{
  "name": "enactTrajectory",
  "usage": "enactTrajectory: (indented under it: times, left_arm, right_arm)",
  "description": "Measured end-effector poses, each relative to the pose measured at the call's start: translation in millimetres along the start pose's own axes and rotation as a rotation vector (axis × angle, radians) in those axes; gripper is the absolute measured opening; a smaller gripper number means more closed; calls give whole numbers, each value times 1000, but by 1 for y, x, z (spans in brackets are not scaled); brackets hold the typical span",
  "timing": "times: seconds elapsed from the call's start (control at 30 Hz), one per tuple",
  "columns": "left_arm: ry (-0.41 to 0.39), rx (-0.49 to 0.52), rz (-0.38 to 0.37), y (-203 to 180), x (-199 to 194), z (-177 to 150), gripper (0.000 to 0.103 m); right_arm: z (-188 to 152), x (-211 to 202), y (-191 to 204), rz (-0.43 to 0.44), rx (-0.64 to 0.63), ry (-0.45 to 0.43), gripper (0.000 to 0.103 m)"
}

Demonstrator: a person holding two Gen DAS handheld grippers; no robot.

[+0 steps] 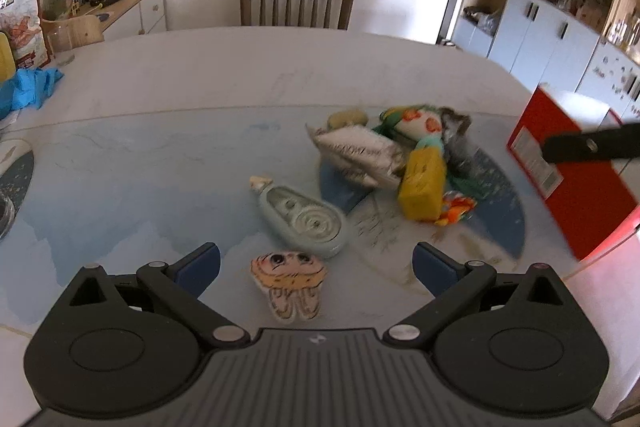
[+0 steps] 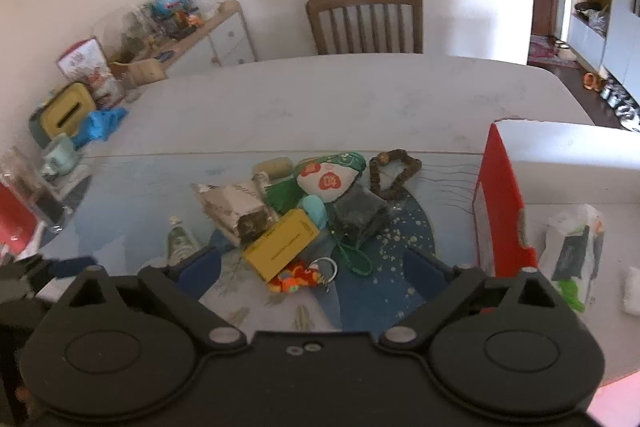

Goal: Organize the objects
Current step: 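Withdraw both tools from the box back toward the pile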

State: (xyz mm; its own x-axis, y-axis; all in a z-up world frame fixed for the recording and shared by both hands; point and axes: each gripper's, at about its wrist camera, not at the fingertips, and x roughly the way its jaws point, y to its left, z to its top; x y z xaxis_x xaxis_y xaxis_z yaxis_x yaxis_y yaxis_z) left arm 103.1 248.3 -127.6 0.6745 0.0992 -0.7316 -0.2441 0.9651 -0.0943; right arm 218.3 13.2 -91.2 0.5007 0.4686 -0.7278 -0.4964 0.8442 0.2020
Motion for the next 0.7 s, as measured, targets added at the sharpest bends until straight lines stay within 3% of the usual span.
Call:
enactTrajectory:
  times: [0.37,0.7]
  left_arm:
    - [62,-3,34,12,33,-16,103]
    - [60,15,36,15,40,-18,103]
  right_arm:
    - [8,63,10,-45,52,95,83]
    - [17,100,15,-38,90,170,72]
